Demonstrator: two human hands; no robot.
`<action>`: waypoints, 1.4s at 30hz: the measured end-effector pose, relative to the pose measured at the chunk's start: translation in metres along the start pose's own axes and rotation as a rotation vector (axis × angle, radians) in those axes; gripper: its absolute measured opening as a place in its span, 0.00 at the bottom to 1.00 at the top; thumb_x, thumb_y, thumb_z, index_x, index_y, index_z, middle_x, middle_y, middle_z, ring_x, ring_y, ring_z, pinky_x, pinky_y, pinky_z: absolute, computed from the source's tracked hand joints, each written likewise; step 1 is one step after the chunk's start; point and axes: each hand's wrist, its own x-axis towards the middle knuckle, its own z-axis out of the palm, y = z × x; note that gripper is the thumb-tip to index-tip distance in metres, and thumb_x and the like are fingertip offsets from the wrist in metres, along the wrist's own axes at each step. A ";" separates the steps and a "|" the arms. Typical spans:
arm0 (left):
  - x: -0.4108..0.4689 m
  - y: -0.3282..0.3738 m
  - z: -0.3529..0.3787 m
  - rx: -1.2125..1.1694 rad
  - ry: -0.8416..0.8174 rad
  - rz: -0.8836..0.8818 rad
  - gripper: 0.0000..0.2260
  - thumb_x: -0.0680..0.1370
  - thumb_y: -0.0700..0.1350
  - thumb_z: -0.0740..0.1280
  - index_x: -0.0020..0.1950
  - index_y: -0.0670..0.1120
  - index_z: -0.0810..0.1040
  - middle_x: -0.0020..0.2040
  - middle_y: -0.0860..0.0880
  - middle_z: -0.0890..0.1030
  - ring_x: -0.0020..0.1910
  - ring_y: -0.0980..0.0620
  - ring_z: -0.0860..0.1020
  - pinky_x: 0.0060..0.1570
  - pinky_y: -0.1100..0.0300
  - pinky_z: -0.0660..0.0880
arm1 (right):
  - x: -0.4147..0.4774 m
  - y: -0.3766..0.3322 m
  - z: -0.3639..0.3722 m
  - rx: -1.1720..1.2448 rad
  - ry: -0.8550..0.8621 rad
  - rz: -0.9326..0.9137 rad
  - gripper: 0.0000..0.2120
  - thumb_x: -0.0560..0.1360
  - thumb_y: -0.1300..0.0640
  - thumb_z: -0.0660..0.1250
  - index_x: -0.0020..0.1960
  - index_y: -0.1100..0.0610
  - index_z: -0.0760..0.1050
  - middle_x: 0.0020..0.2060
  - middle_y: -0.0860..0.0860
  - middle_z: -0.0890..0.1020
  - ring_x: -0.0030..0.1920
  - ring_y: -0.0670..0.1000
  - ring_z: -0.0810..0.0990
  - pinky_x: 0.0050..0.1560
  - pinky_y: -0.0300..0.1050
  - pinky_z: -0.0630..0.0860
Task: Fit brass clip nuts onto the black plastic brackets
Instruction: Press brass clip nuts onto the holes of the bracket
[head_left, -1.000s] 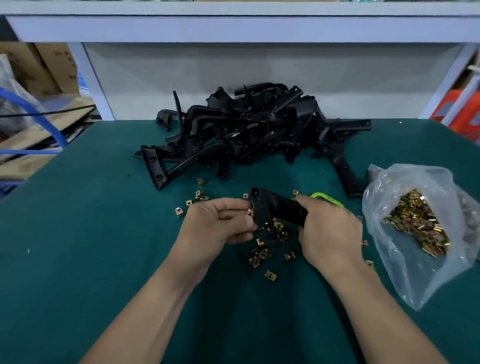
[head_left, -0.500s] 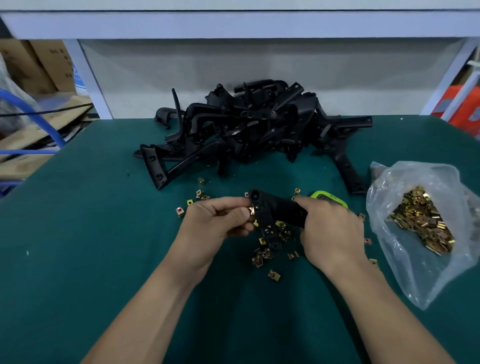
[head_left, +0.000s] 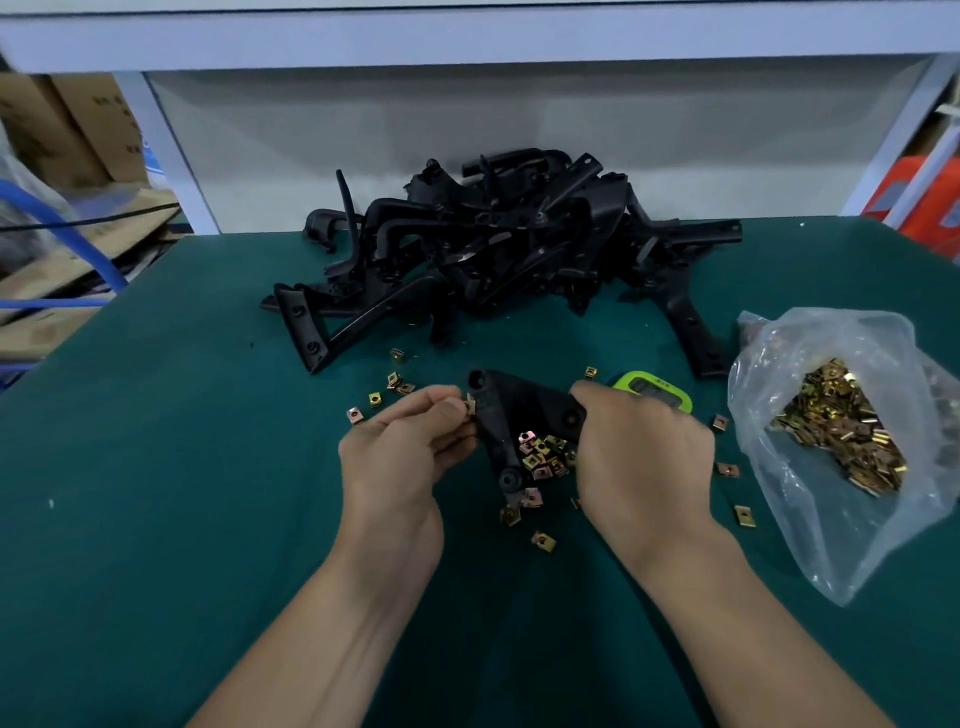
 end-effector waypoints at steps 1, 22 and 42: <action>0.001 0.000 0.001 -0.014 0.016 -0.005 0.11 0.76 0.31 0.70 0.38 0.43 0.86 0.36 0.46 0.85 0.33 0.53 0.83 0.35 0.64 0.80 | 0.000 -0.002 0.000 -0.007 -0.004 0.004 0.16 0.59 0.71 0.65 0.35 0.50 0.69 0.24 0.43 0.59 0.25 0.49 0.59 0.27 0.38 0.50; -0.012 -0.013 0.008 0.532 -0.099 0.290 0.08 0.73 0.48 0.76 0.45 0.63 0.86 0.42 0.60 0.87 0.44 0.61 0.85 0.52 0.56 0.81 | 0.000 0.005 0.009 -0.049 -0.047 0.100 0.12 0.66 0.65 0.66 0.41 0.49 0.69 0.27 0.45 0.66 0.29 0.54 0.65 0.28 0.41 0.51; 0.023 -0.018 -0.012 1.265 -0.376 0.528 0.04 0.78 0.45 0.73 0.48 0.52 0.87 0.46 0.62 0.78 0.54 0.54 0.75 0.56 0.56 0.73 | 0.002 0.017 0.024 0.316 0.007 0.169 0.06 0.76 0.49 0.67 0.47 0.46 0.70 0.32 0.42 0.73 0.31 0.43 0.70 0.32 0.45 0.63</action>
